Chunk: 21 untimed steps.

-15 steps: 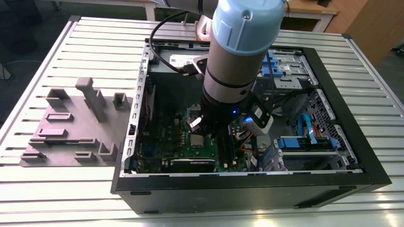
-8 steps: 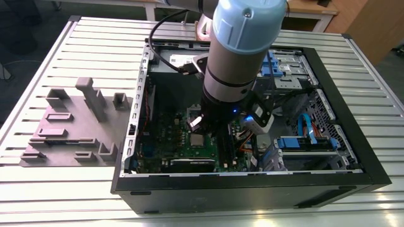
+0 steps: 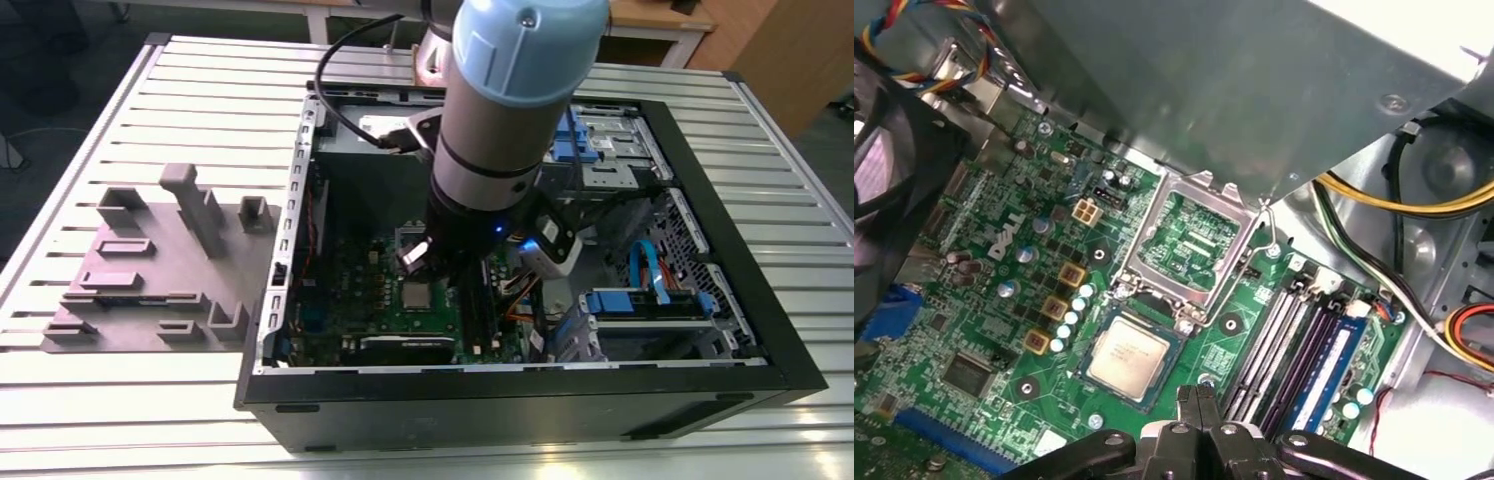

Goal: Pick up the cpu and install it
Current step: 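Close the cpu cover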

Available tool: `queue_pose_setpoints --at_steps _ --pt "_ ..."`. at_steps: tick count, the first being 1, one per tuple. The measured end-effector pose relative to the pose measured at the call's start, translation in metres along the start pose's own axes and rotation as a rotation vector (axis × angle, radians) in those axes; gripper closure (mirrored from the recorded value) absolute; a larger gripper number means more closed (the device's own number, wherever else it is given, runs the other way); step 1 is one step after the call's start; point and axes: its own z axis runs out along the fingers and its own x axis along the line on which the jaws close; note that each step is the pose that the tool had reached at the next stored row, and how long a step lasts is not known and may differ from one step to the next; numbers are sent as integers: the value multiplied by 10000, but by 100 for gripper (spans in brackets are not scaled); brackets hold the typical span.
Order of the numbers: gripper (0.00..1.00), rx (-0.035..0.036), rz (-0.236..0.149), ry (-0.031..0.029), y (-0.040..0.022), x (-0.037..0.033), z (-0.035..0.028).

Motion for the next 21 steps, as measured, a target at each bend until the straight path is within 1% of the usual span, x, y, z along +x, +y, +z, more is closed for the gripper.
queue_pose_setpoints --at_steps 7,13,18,21 --pt "90 -5 -53 2 24 -90 29" --pt "90 -18 -80 -3 100 -143 74" --pt "90 -19 -83 -3 122 -159 158" --pt "90 -23 -83 -4 147 -176 194"
